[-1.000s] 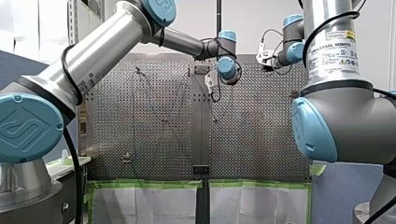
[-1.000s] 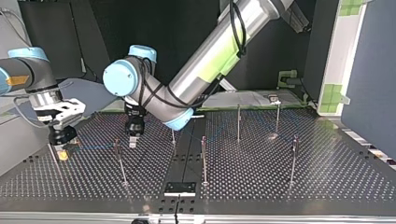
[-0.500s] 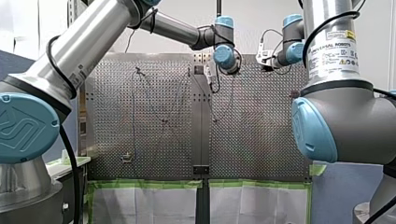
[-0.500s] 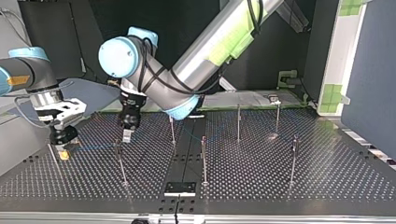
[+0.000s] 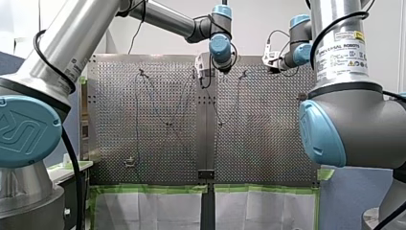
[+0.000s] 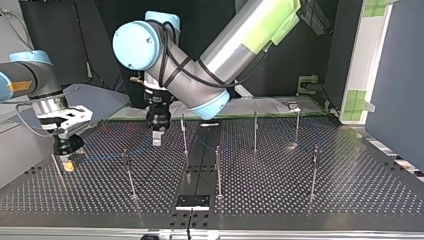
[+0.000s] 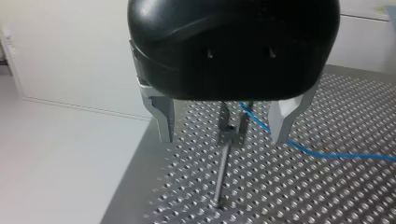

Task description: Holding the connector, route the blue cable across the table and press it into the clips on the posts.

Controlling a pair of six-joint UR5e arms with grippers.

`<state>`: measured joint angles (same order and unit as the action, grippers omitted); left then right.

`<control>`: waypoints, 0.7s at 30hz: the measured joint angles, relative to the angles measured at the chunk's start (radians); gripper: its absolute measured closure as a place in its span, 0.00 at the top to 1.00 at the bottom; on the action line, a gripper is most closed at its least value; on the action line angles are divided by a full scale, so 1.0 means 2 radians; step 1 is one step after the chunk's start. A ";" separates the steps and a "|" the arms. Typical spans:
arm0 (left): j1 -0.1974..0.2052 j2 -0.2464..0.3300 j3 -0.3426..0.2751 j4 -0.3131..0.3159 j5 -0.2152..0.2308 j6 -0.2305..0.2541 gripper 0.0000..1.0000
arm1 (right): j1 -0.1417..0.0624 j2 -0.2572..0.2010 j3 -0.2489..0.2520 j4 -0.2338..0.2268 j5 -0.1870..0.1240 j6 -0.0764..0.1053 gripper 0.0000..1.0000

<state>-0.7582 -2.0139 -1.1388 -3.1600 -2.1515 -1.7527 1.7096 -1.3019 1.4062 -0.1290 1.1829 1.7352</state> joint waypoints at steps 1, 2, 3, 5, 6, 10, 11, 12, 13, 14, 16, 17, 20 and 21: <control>0.000 0.005 -0.005 0.004 0.002 -0.004 1.00 | 0.000 0.000 0.000 0.000 0.000 0.000 0.00; -0.001 0.009 -0.008 0.007 0.004 -0.007 1.00 | 0.000 0.000 0.000 0.000 0.000 0.000 0.00; -0.001 0.012 -0.012 0.010 0.007 -0.011 1.00 | 0.000 0.000 0.000 0.000 0.000 0.000 0.00; -0.002 0.022 -0.022 0.019 0.013 -0.020 1.00 | 0.000 0.000 0.000 -0.001 0.000 0.000 0.00; -0.002 0.026 -0.026 0.023 0.015 -0.024 1.00 | 0.000 0.000 0.000 -0.001 0.000 0.000 0.00; -0.009 0.043 -0.043 0.040 0.024 -0.041 1.00 | 0.000 0.000 0.000 -0.001 0.000 -0.001 0.00; -0.011 0.047 -0.047 0.044 0.025 -0.045 1.00 | 0.000 0.000 0.000 -0.001 0.000 -0.001 0.00; -0.012 0.050 -0.050 0.048 0.027 -0.048 1.00 | 0.000 0.000 0.000 0.000 0.000 -0.001 0.00; -0.014 0.053 -0.055 0.052 0.028 -0.053 1.00 | 0.000 0.000 0.000 0.000 0.000 -0.001 0.00; -0.015 0.054 -0.058 0.056 0.029 -0.056 1.00 | 0.000 0.000 0.000 0.000 0.000 -0.001 0.00; -0.017 0.051 -0.067 0.064 0.030 -0.065 1.00 | 0.000 0.000 0.000 0.000 0.000 -0.001 0.00; -0.017 0.049 -0.071 0.068 0.030 -0.069 1.00 | 0.000 0.000 0.001 0.000 0.000 -0.001 0.00; -0.019 0.038 -0.084 0.081 0.028 -0.082 1.00 | 0.000 0.001 0.001 0.000 0.000 0.000 0.00; -0.019 0.034 -0.088 0.085 0.028 -0.086 1.00 | 0.000 0.001 0.001 0.000 0.000 0.000 0.00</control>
<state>-0.7957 -1.9461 -1.3143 -2.9895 -2.0960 -1.9245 1.7096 -1.3006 1.4074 -0.1291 1.1831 1.7348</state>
